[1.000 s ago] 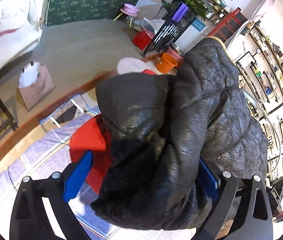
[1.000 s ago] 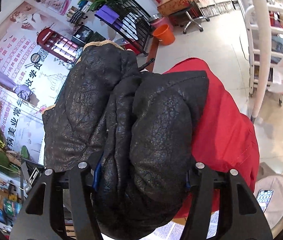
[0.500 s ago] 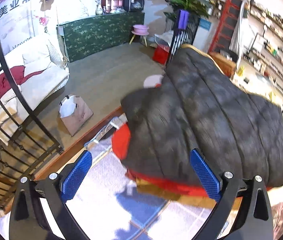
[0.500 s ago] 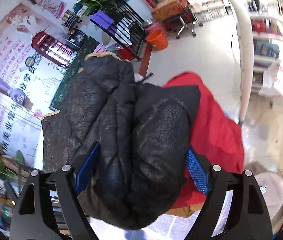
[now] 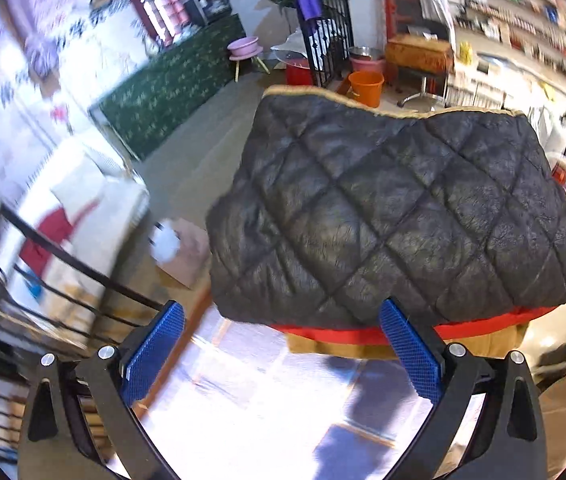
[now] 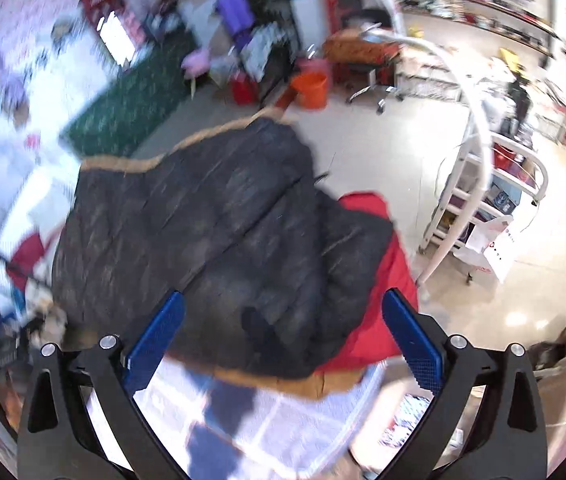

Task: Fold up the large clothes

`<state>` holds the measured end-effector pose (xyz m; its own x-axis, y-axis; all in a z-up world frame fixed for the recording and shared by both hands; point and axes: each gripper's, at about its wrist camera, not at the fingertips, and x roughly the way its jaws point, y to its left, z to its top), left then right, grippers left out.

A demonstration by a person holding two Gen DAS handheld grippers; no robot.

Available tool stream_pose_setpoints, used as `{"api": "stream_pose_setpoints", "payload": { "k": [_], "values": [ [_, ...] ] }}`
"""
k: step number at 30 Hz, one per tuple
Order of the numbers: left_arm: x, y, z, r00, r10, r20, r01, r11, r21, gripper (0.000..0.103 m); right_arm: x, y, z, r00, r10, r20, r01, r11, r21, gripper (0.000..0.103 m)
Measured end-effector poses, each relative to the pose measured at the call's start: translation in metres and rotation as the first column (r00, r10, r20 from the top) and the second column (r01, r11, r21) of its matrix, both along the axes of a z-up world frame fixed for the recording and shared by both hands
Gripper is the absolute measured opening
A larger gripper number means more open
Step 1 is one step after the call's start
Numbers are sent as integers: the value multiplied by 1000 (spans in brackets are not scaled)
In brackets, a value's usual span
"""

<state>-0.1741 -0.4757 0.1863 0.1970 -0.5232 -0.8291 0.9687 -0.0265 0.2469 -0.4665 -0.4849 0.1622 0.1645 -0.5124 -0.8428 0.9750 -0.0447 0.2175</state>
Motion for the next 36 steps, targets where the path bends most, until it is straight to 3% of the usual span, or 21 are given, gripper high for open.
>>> {"api": "stream_pose_setpoints", "payload": {
  "k": [2,4,9,14,19,36],
  "values": [
    [-10,-2,11,1000,-9,30,8,1000,11,97,24,-1,7,996,75,-48,-73,997,40,97],
    [-17,-3,18,999,-2,42,1,1000,18,97,43,4,17,987,115,-115,-114,993,16,97],
    [-26,3,17,1000,-22,2,22,997,71,97,62,8,24,966,154,-206,-153,988,23,97],
    [-34,4,5,998,-29,52,25,996,83,97,67,5,18,963,170,-211,-165,985,45,97],
    [-36,3,-4,1000,-20,14,19,995,95,97,77,-1,14,959,192,-209,-184,981,57,97],
    [-34,3,-9,999,-6,38,2,996,93,97,83,-1,12,952,209,-223,-202,978,56,97]
  ]
}}
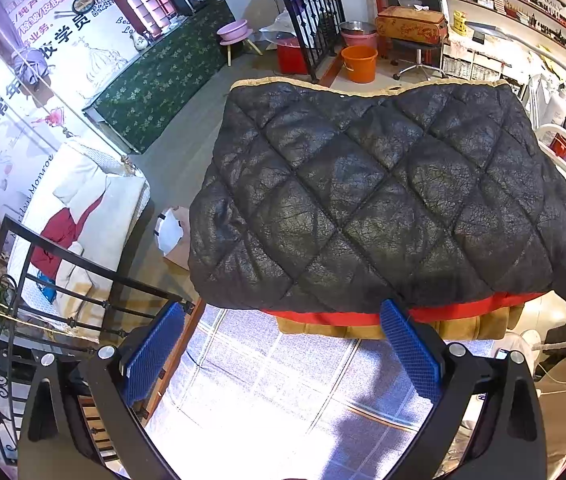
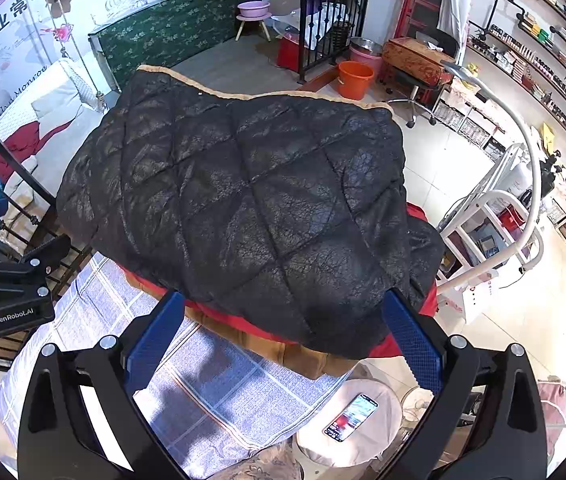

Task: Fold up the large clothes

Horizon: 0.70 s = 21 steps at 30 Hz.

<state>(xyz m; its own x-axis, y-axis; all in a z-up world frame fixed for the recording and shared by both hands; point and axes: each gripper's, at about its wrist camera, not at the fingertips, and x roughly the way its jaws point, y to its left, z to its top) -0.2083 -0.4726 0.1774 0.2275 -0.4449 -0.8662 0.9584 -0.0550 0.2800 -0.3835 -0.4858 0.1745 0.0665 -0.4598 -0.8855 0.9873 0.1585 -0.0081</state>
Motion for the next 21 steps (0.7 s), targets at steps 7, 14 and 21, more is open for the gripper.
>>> {"api": "stream_pose_setpoints", "payload": {
  "k": [7,14,21],
  "values": [
    [1,-2,-1,1000,3,16,-3,1000,-7,97,1,2,1,1000,-2,2,2,1000,-5,97],
    [0,-1,-1,1000,3,12,-3,1000,-5,97,0,6,2,1000,-4,4,4,1000,-8,97],
    [0,-1,-1,1000,8,21,-8,1000,-6,97,-2,9,3,1000,-8,1,8,1000,-8,97]
  ]
}}
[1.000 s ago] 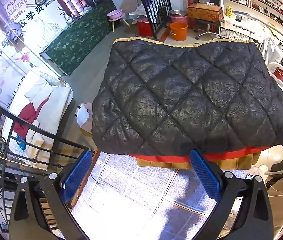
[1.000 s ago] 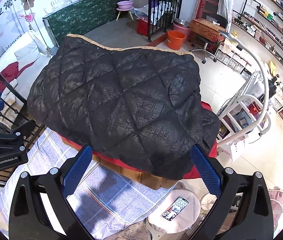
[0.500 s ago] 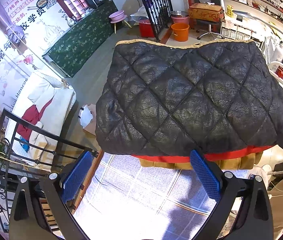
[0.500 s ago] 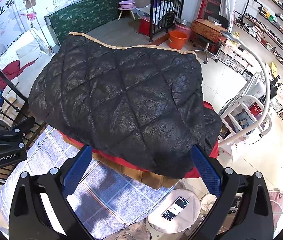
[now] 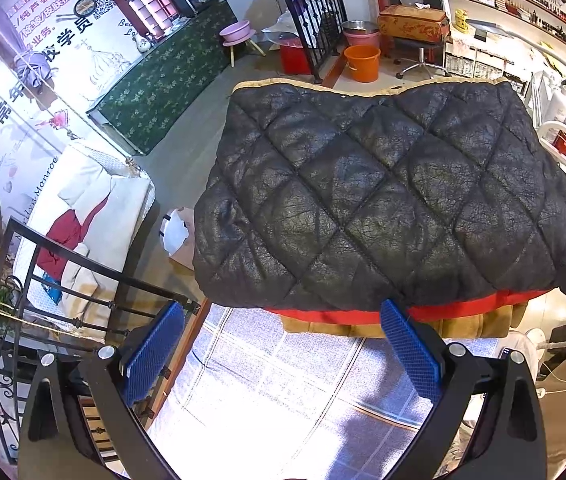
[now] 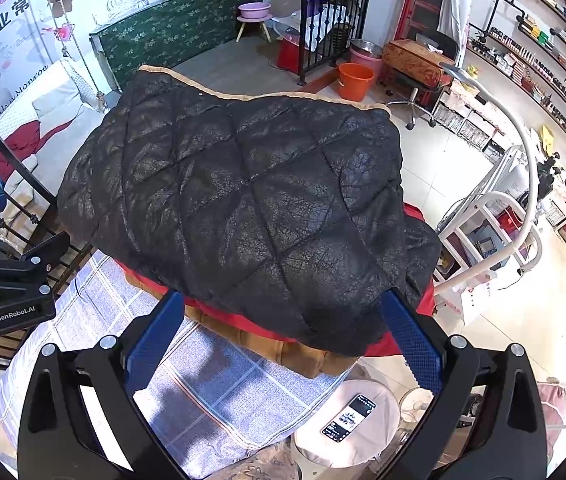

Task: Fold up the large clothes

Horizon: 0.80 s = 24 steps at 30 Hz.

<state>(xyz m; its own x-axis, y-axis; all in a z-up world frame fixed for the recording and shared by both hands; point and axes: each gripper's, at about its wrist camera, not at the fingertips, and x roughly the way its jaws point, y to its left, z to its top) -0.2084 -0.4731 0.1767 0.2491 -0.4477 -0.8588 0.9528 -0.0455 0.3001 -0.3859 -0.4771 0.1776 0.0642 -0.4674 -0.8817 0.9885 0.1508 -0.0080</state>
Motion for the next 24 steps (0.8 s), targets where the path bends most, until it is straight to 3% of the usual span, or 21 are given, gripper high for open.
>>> {"api": "stream_pose_setpoints", "payload": {
  "k": [24],
  "values": [
    [2,0,0,1000,1,5,-1,1000,2,97,4,-7,-1,1000,19,-5,-19,1000,-5,97]
  ]
}}
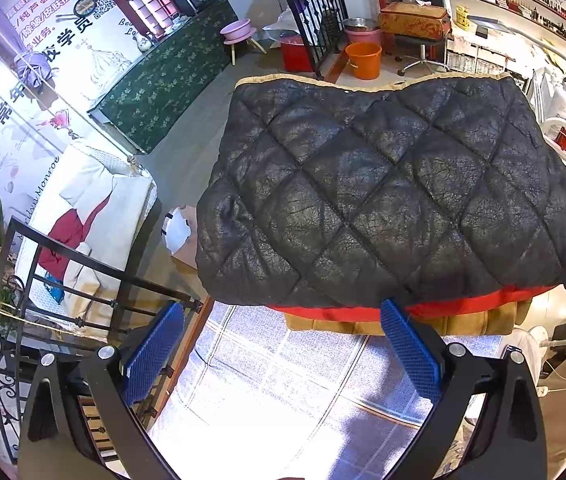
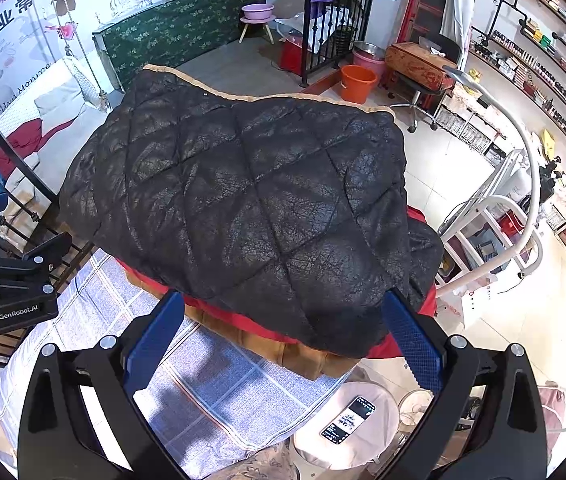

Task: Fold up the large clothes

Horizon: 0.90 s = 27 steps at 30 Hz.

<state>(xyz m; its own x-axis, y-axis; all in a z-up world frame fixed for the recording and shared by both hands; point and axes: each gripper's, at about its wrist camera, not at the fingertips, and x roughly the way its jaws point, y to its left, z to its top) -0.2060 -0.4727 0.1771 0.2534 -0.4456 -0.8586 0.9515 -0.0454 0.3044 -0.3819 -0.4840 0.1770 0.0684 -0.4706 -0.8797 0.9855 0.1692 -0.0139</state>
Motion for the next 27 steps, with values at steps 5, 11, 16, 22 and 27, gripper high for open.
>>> {"api": "stream_pose_setpoints", "payload": {
  "k": [5,11,16,22,27],
  "values": [
    [2,0,-1,1000,3,-1,-3,1000,0,97,0,1,1,1000,-5,-1,5,1000,-4,97],
    [1,0,0,1000,1,0,-1,1000,0,97,0,2,2,1000,-4,0,4,1000,-5,97],
    [1,0,0,1000,2,-2,-2,1000,0,97,1,2,2,1000,-6,2,6,1000,-6,97],
    [1,0,0,1000,2,-1,-2,1000,1,97,1,3,1,1000,-7,3,7,1000,-4,97],
    [3,1,-2,1000,-1,-1,1,1000,4,97,2,4,1,1000,-4,5,4,1000,-4,97]
  ]
}}
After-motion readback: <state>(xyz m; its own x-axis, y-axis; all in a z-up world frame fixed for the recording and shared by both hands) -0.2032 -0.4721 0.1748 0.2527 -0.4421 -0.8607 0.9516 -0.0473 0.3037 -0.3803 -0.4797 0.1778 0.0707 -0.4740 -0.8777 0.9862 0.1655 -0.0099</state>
